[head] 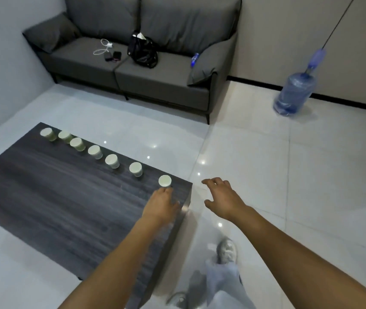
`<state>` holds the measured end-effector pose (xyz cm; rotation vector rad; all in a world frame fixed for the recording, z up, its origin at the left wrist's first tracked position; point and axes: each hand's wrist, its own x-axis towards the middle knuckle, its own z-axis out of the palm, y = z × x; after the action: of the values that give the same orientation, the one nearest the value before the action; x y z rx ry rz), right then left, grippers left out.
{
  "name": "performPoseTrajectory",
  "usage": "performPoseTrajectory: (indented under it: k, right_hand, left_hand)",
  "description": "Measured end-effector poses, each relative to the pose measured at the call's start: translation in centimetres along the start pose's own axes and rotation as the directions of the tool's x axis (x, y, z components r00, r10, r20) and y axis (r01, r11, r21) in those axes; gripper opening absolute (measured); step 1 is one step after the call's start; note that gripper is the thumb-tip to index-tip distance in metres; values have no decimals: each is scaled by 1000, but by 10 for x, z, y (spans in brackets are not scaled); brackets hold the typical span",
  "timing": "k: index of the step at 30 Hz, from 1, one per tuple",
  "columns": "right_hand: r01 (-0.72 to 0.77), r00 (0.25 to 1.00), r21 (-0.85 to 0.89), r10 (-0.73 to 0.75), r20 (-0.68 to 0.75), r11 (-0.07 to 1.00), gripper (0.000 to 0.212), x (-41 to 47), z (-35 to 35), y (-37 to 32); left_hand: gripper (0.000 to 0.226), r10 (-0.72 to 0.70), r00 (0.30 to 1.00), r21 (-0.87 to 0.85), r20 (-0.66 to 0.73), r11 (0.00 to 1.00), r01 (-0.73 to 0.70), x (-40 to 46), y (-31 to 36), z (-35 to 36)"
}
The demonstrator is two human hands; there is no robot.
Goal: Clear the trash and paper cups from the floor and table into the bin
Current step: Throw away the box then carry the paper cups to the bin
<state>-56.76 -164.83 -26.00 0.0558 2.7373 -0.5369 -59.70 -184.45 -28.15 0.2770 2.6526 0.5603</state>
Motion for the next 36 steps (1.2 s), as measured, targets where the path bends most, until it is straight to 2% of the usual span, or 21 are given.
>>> performPoseTrajectory:
  k: [5, 9, 14, 17, 22, 27, 30, 36]
  right_hand:
    - [128, 989, -92, -120, 80, 988, 59, 89, -48, 42]
    - [257, 957, -156, -228, 180, 954, 60, 156, -83, 47]
    - [441, 883, -175, -391, 258, 881, 60, 228, -93, 12]
    - [530, 824, -177, -453, 341, 829, 60, 264, -85, -14]
    - [609, 760, -202, -491, 427, 767, 60, 318, -71, -56]
    - [684, 687, -193, -531, 496, 704, 60, 360, -63, -93]
    - [740, 624, -207, -540, 564, 639, 58, 385, -54, -118]
    - [886, 423, -188, -575, 700, 423, 59, 443, -12, -174]
  left_hand:
    - [41, -186, 980, -103, -70, 979, 178, 69, 27, -2]
    - [43, -306, 947, -162, -92, 943, 289, 101, 40, -4]
    - [46, -462, 882, -252, -95, 868, 428, 124, 30, -9]
    - [41, -552, 830, -298, -80, 808, 508, 141, 15, -16]
    - [36, -636, 771, -351, -41, 731, 585, 181, -23, -32]
    - [41, -708, 706, -413, -32, 652, 636, 210, -51, -50]
    - [45, -759, 651, -462, 11, 573, 677, 216, -64, -47]
    - [49, -879, 458, -587, 128, 305, 750, 232, -82, -15]
